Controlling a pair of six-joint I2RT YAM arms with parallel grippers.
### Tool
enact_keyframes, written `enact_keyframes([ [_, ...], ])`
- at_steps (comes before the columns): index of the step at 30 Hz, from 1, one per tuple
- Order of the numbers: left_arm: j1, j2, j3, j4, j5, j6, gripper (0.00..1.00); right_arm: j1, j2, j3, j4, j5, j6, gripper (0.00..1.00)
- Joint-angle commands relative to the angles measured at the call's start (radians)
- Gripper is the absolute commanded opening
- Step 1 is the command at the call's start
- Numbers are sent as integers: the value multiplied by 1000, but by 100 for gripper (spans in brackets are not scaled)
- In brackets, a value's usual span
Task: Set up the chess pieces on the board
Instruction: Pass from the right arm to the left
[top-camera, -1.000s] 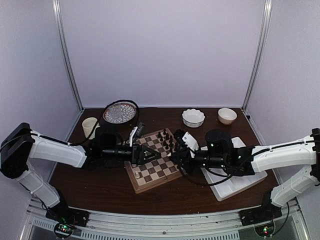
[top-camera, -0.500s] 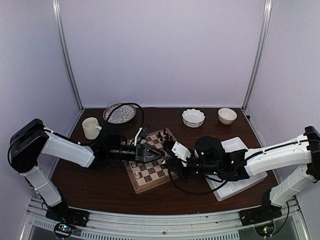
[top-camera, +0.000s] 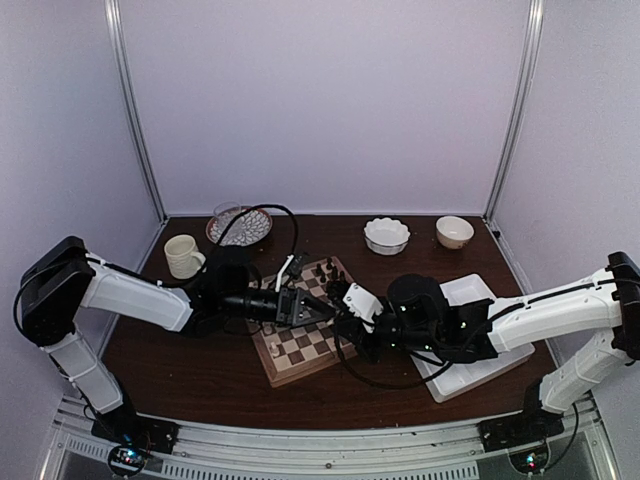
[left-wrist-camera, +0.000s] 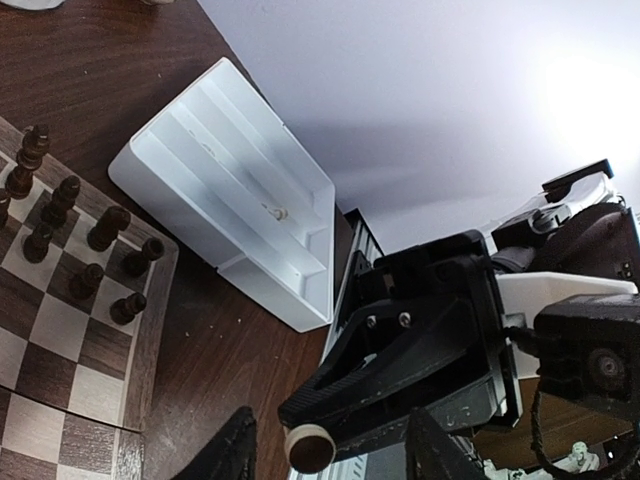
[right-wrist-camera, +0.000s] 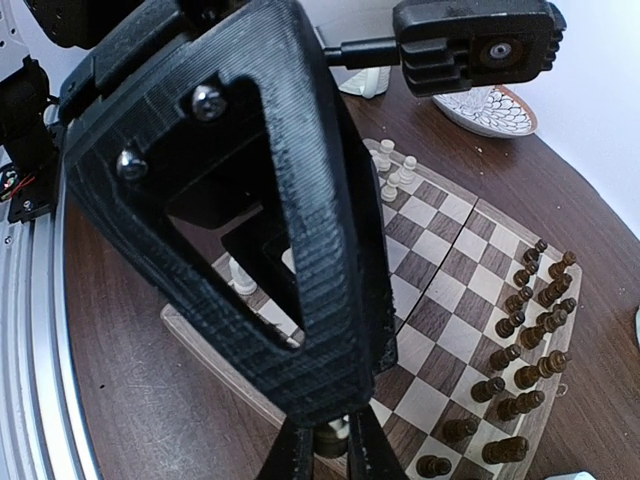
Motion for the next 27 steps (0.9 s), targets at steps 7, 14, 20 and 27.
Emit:
enact_keyframes([
  [7,-14,22,48,-47,2,44,39,7,-6,20,14,50,-4,10],
  [14,-17,40,55,-46,6,42,28,7,-7,18,16,52,-3,11],
  [20,-17,42,55,-25,17,38,9,9,-8,18,17,48,-5,13],
  [27,-9,25,33,7,12,32,8,8,-43,-13,55,40,25,36],
])
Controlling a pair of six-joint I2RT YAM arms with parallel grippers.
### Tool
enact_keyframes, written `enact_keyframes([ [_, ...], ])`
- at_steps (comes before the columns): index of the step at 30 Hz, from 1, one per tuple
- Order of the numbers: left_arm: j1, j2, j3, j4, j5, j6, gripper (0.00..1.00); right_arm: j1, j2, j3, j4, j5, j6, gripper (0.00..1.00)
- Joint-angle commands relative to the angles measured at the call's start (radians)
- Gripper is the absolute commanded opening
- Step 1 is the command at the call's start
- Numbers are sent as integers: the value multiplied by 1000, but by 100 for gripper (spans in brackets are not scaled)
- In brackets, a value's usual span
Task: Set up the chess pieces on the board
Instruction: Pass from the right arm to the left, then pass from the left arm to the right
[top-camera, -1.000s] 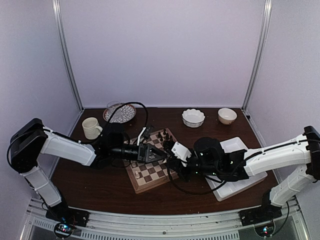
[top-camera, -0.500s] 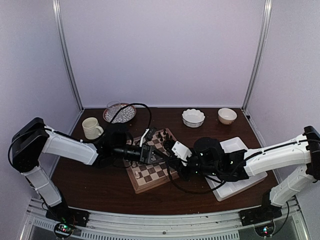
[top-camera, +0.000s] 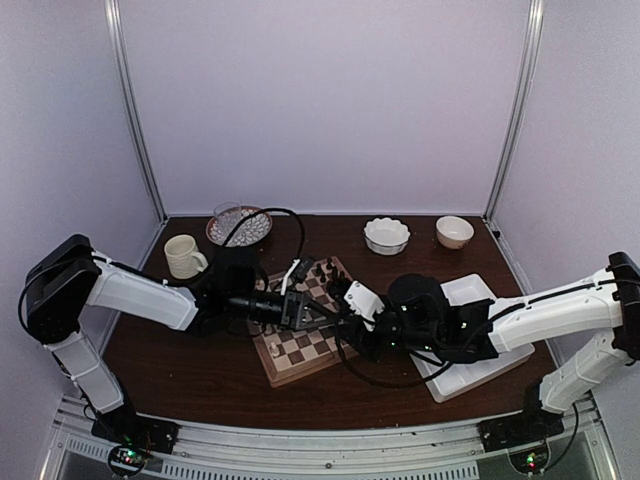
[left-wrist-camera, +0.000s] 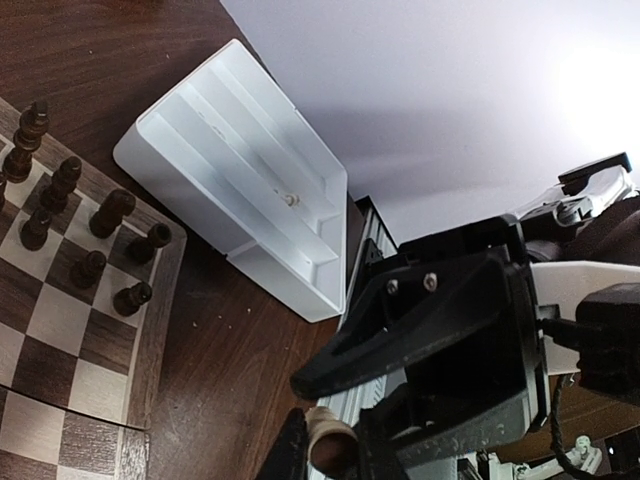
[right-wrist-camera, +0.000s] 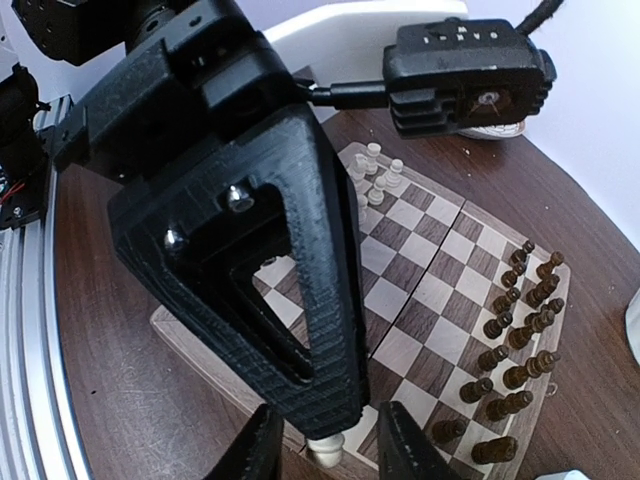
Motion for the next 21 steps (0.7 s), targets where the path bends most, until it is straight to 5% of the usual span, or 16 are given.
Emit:
enact_keyframes([
  [1,9,-12,-5,82,13,-4,8,7,-54,-22,61,2,37,40],
  [10,41,-118,-99,236,0,-25,8,-65,-193,-98,171,-149,259,44],
  [21,42,-200,-180,426,-12,-32,9,-164,-124,-97,412,-452,586,49],
])
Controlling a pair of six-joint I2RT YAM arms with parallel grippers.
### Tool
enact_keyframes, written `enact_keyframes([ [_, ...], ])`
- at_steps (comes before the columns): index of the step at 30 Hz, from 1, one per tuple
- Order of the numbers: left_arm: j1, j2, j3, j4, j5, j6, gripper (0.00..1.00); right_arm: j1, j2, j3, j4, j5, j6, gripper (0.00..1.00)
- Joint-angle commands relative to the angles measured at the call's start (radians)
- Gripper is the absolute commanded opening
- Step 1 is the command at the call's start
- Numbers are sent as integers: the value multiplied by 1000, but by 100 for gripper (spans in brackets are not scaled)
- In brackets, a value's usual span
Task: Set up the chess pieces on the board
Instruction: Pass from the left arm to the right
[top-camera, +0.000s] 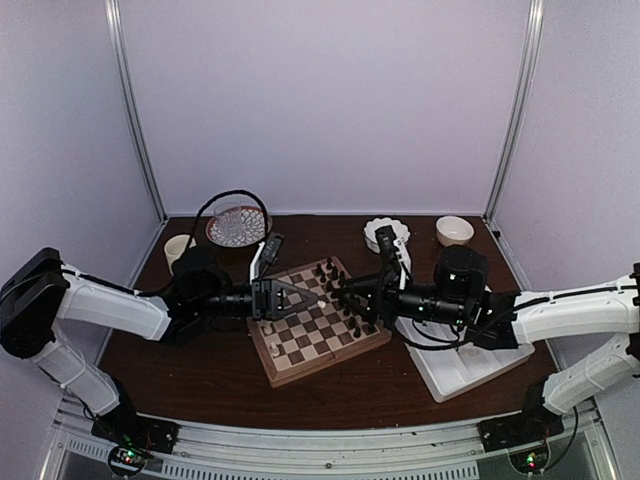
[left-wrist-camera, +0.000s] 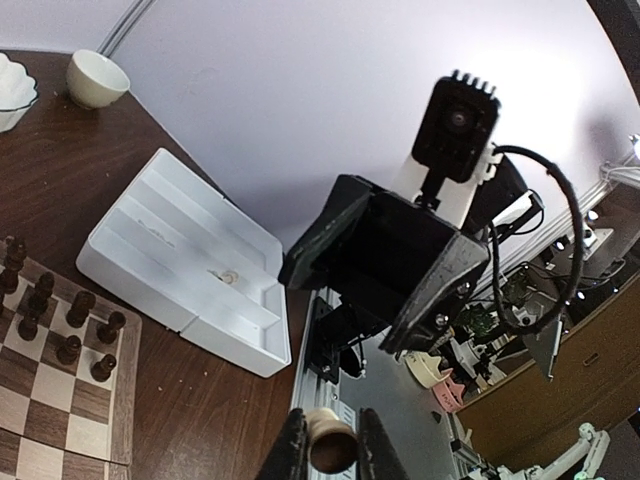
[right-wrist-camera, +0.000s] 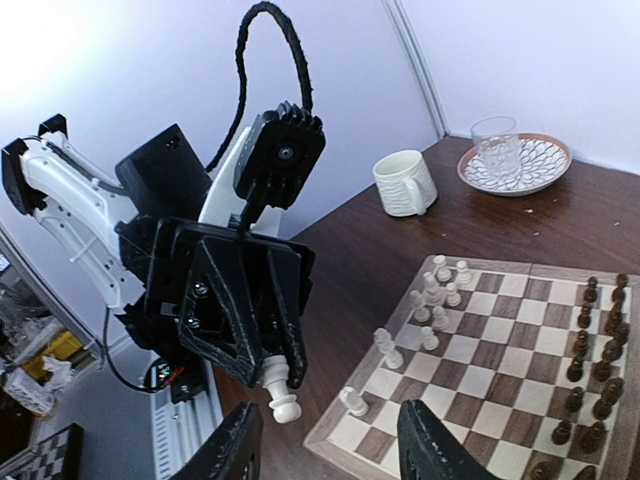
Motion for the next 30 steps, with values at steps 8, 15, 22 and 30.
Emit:
enact_keyframes([
  [8,5,-68,-65,196,-34,5,10,-5,117,20,286,-250,248,51],
  [15,5,-26,-86,337,-29,-51,8,25,168,55,304,-259,244,46],
  [22,5,-18,-83,332,-23,-58,8,34,207,76,343,-255,263,38],
  [30,5,-13,-84,333,-23,-60,8,34,212,76,355,-236,270,19],
])
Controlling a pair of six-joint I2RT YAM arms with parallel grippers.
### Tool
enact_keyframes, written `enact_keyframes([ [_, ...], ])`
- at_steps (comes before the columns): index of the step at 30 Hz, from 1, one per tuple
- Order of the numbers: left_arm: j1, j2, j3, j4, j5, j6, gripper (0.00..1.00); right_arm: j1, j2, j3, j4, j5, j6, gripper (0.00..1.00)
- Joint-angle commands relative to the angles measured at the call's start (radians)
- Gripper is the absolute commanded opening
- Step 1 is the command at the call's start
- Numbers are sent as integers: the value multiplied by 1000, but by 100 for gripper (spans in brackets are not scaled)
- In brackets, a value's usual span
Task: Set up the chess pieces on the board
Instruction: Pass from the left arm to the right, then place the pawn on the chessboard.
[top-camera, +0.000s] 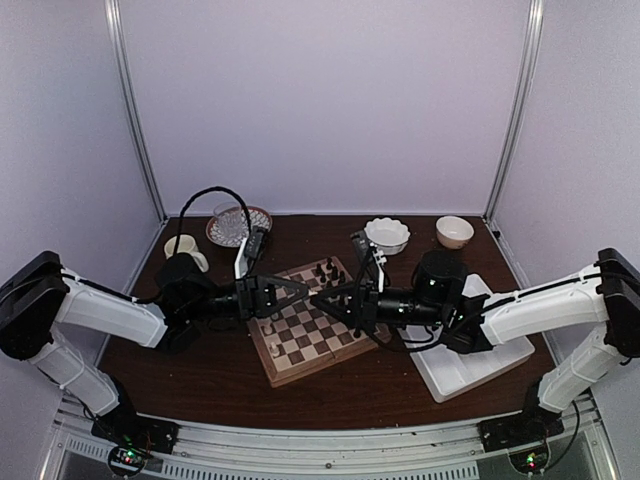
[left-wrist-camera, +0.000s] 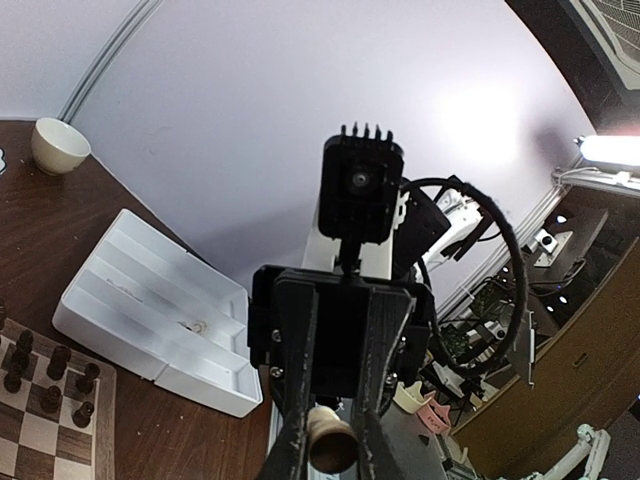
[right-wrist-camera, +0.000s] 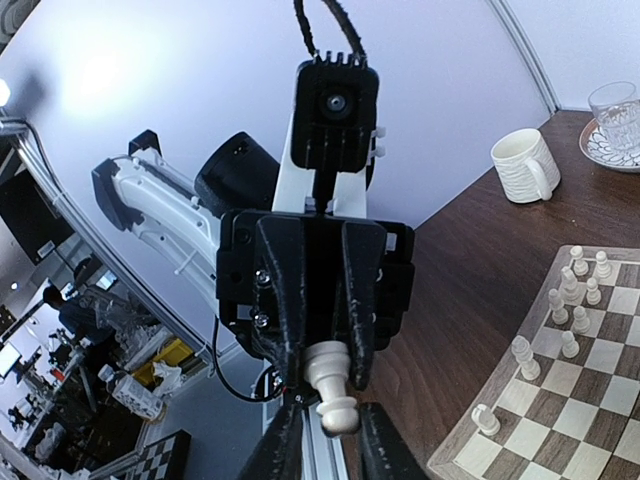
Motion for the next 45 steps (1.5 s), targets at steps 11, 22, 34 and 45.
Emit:
enact_keyframes([
  [11,5,22,1,42,1,14,8,6,2,23,61,17,18,24],
  [22,6,9,-1,-25,-28,62,8,6,-1,32,43,24,30,3],
  [34,9,-218,-58,-298,-219,283,79,6,-84,135,-423,205,-110,0],
  [45,9,-632,-127,-804,-781,638,92,8,101,635,-1402,418,-309,0],
])
